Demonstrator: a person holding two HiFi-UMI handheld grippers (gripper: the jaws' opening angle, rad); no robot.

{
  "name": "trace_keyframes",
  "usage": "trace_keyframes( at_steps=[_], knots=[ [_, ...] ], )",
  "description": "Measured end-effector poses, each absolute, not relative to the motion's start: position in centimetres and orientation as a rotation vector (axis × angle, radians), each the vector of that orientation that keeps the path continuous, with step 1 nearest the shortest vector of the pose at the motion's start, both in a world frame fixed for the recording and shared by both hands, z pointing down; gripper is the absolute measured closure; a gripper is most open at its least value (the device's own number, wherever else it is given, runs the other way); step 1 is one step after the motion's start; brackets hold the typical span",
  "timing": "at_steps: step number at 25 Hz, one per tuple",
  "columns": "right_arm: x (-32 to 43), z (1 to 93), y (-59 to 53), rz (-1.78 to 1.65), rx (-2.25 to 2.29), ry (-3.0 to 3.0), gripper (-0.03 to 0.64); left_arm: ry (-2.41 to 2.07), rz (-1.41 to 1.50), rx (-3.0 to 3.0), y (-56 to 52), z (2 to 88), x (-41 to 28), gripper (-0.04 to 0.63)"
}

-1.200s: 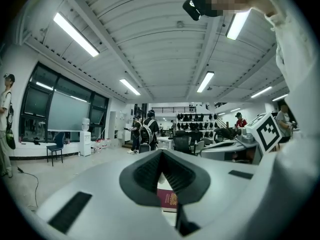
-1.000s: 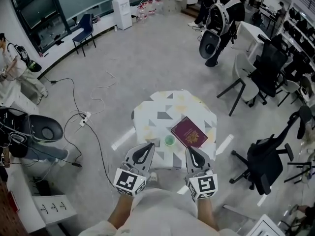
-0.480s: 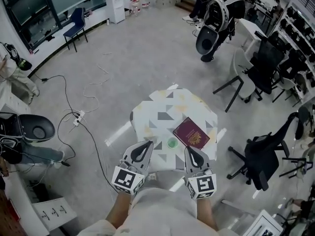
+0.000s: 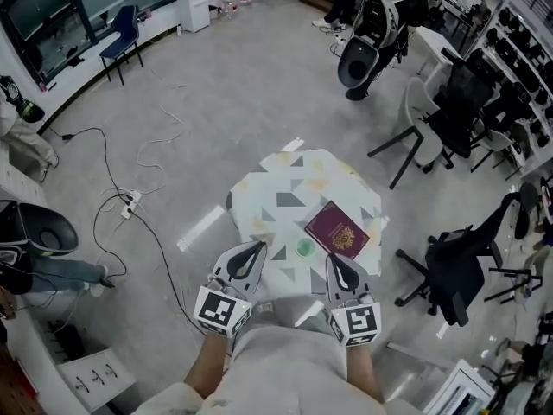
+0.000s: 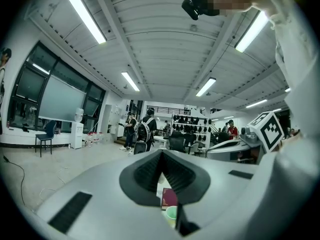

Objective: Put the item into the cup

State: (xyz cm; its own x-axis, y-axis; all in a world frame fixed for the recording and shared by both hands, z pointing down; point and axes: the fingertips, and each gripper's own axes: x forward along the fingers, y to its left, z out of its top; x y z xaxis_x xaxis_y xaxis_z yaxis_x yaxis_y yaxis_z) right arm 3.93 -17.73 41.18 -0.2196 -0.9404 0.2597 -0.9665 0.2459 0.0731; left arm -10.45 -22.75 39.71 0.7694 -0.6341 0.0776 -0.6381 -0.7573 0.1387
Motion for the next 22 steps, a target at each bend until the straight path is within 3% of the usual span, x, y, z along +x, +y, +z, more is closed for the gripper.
trace_keyframes(
  at_steps=[22],
  knots=[
    [3.7,41.8,-22.5,0.143,1.631,-2.390,0.609,-1.179,0.075,2.762,-25.3,40.3,-9.8,0.584]
  ],
)
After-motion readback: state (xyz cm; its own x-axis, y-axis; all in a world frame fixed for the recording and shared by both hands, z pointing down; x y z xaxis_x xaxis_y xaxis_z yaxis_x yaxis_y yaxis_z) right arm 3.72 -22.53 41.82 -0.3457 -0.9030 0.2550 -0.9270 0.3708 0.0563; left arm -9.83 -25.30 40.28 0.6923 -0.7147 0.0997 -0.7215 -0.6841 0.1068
